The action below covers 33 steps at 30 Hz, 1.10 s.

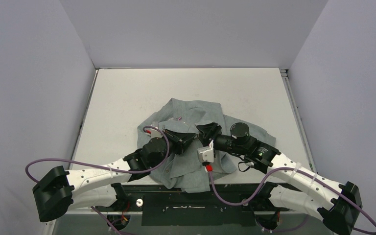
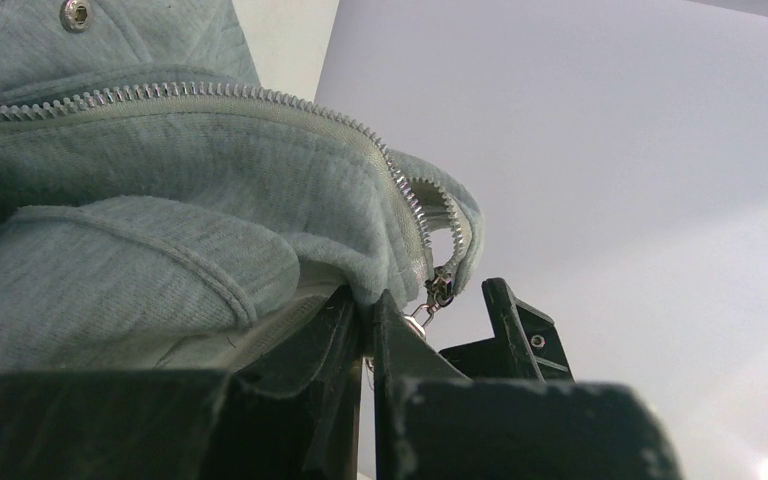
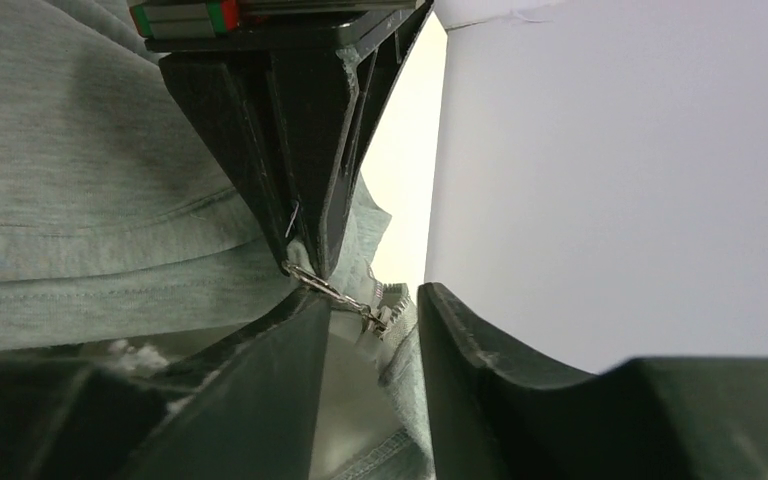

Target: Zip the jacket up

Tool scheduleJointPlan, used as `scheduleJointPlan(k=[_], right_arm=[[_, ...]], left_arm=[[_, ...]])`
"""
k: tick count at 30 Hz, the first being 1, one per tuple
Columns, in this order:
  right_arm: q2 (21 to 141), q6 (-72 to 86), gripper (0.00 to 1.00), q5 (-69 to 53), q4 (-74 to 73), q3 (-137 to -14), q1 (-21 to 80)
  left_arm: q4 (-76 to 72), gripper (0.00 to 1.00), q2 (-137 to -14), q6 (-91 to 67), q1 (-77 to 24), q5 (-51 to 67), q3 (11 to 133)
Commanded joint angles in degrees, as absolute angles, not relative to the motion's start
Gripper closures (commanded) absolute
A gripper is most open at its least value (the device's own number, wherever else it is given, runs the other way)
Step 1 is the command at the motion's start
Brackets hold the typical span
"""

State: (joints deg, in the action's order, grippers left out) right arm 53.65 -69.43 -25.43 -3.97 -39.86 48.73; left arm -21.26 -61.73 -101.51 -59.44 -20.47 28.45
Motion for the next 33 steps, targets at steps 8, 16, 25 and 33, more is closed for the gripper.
scheduleJointPlan(k=[8,16,25,33], right_arm=[[54.8,-72.4,0.56,-28.9,-9.0,-45.1,48.4],[56.1,-73.1,0.63,-29.8,-12.3,-47.2,48.7],[57.9,-74.2,0.67,-28.5,-15.8,-48.7,49.9],[58.9,-74.5,0.8,-27.9,-17.3,-49.9,50.2]], left_arm=[[-24.6,1.0,-62.0,-101.5,-59.1,-19.7,29.1],[-24.9,1.0,-62.5,-101.6,-59.1,-19.2,29.3],[-25.0,1.0,-62.6,-101.5,-59.1,-19.1,29.4],[-25.2,1.0,-62.6,-101.6,-59.1,-18.9,29.4]])
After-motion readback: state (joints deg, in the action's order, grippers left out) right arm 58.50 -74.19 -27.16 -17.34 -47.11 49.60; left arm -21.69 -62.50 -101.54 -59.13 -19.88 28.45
